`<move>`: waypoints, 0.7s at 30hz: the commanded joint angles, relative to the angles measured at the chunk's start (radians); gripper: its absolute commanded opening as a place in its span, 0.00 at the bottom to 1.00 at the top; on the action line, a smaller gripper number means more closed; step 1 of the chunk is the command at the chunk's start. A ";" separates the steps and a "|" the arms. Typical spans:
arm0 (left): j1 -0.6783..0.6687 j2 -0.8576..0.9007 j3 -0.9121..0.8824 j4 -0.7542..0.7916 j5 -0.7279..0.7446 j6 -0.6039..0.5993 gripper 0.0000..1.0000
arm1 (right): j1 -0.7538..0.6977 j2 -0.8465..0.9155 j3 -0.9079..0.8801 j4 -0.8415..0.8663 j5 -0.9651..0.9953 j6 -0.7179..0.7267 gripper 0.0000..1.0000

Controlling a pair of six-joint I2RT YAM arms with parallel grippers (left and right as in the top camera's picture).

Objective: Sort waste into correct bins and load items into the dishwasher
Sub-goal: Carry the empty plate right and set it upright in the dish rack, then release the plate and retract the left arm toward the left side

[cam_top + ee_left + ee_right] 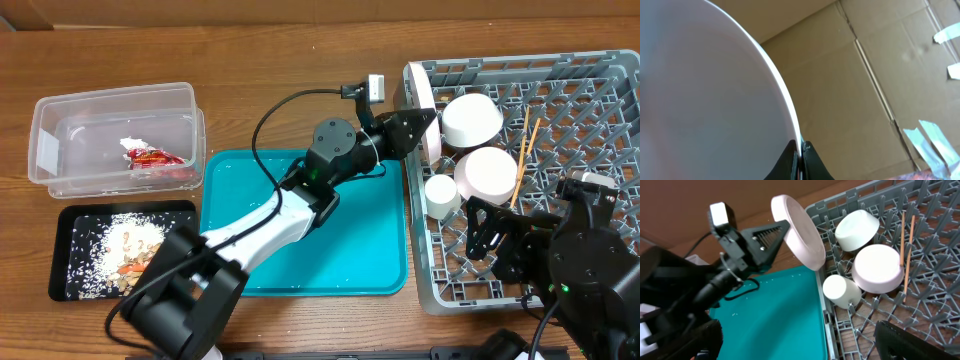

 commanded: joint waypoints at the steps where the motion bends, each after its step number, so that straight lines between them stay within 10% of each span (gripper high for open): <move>1: 0.006 0.051 0.011 0.043 0.034 0.013 0.04 | 0.001 -0.001 0.010 -0.006 -0.012 0.004 1.00; 6: 0.016 0.063 0.011 0.025 0.026 0.024 0.17 | 0.001 -0.001 0.010 -0.023 -0.013 0.004 1.00; 9: 0.027 0.062 0.014 0.026 0.043 0.073 1.00 | 0.001 -0.001 0.010 -0.025 -0.013 0.004 1.00; 14: 0.063 0.040 0.056 -0.053 0.174 0.153 1.00 | 0.001 -0.001 0.010 -0.005 -0.012 -0.002 1.00; 21: 0.127 -0.172 0.192 -0.665 0.118 0.435 1.00 | 0.001 0.000 0.010 0.104 -0.036 -0.097 1.00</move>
